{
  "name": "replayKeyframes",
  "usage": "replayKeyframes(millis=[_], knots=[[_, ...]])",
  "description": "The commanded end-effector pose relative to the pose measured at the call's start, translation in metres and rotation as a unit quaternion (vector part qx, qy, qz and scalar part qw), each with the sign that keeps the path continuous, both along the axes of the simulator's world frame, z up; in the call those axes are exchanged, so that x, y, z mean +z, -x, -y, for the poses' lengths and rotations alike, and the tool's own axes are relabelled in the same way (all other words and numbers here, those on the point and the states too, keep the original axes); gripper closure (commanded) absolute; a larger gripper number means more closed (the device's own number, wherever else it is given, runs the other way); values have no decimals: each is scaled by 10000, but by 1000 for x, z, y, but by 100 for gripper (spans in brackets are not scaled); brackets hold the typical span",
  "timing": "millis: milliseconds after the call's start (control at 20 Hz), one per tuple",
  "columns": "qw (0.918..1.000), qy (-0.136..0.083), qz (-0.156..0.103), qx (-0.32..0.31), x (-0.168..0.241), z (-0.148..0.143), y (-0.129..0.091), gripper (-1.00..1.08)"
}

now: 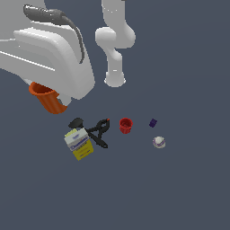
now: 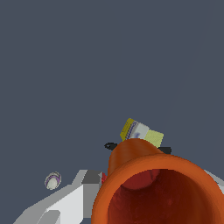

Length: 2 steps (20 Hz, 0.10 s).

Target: Pick up a designated object from a clutter of objects.

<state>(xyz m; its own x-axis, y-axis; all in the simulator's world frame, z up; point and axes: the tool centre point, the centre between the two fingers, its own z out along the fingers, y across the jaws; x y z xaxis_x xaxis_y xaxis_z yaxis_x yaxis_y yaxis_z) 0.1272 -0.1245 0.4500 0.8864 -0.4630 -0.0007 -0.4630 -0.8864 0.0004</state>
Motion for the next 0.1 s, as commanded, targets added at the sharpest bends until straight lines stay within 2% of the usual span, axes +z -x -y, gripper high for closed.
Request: replayKeyframes(millis=[0,50], knots=[[10000,1,4,1,2,0,-1,108],[10000,1,4,1,2,0,-1,108]])
